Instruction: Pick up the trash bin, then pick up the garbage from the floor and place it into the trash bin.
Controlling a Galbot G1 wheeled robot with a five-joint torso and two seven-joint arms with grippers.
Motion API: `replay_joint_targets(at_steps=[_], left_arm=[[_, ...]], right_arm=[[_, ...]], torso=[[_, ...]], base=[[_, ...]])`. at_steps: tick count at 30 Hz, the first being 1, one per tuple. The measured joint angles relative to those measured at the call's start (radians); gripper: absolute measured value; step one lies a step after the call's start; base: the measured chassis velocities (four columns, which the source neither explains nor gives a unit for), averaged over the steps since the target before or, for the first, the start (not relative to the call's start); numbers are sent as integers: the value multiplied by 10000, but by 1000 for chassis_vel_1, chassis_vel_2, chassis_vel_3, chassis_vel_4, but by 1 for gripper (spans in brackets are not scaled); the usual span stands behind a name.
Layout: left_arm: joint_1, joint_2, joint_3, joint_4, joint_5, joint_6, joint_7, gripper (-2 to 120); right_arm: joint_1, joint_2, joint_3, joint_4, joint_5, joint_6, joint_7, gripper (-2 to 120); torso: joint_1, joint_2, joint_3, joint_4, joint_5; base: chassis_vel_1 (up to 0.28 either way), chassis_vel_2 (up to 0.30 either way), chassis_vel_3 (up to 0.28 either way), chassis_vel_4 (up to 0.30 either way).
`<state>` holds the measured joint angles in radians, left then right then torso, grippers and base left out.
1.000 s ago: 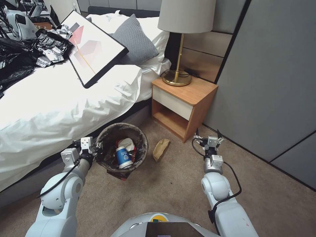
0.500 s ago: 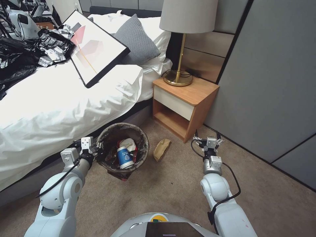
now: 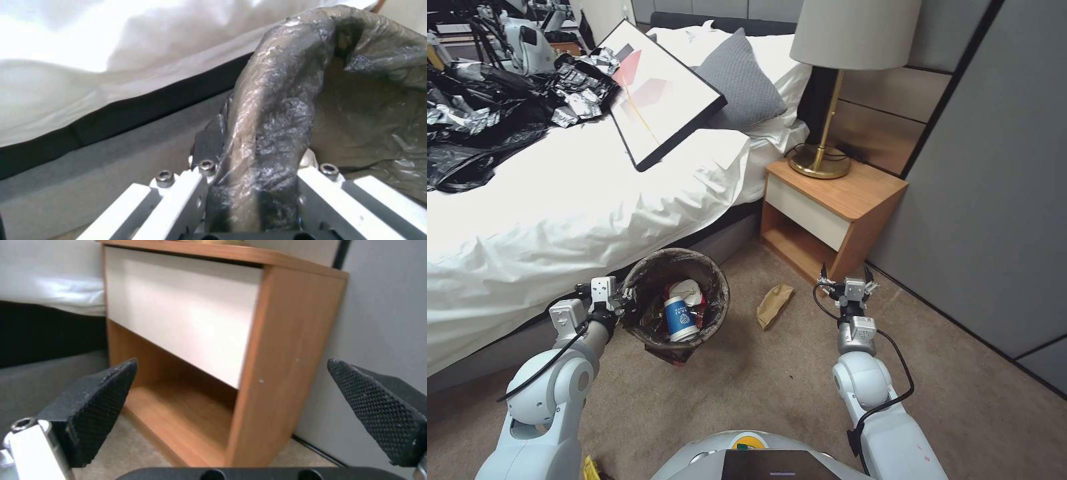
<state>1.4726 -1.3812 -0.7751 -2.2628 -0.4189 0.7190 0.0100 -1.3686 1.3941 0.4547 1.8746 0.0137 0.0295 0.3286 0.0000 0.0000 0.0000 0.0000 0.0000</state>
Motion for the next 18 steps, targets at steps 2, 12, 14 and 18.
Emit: replay_joint_targets(at_steps=[2,12,14,18], left_arm=[[-4,-2,0,11,2,-11,0,5],[-37,-49,52,163,341,-183,60,5],[-40,-61,63,163,350,-183,89,5],[-40,-61,61,185,384,-183,108,5]], right_arm=[[7,-1,2,-1,4,-4,9,100],[268,-96,-377,221,536,-1313,896,100],[523,-138,-469,278,928,-2021,1103,100],[1482,-331,-665,147,2319,-3699,1382,100]], torso=[[0,0,0,0,0],[0,0,0,1,0],[0,0,0,-4,-2],[0,0,0,-2,-1]], base=[[58,58,56,56],[25,22,27,20],[0,0,0,0],[0,0,0,0]])
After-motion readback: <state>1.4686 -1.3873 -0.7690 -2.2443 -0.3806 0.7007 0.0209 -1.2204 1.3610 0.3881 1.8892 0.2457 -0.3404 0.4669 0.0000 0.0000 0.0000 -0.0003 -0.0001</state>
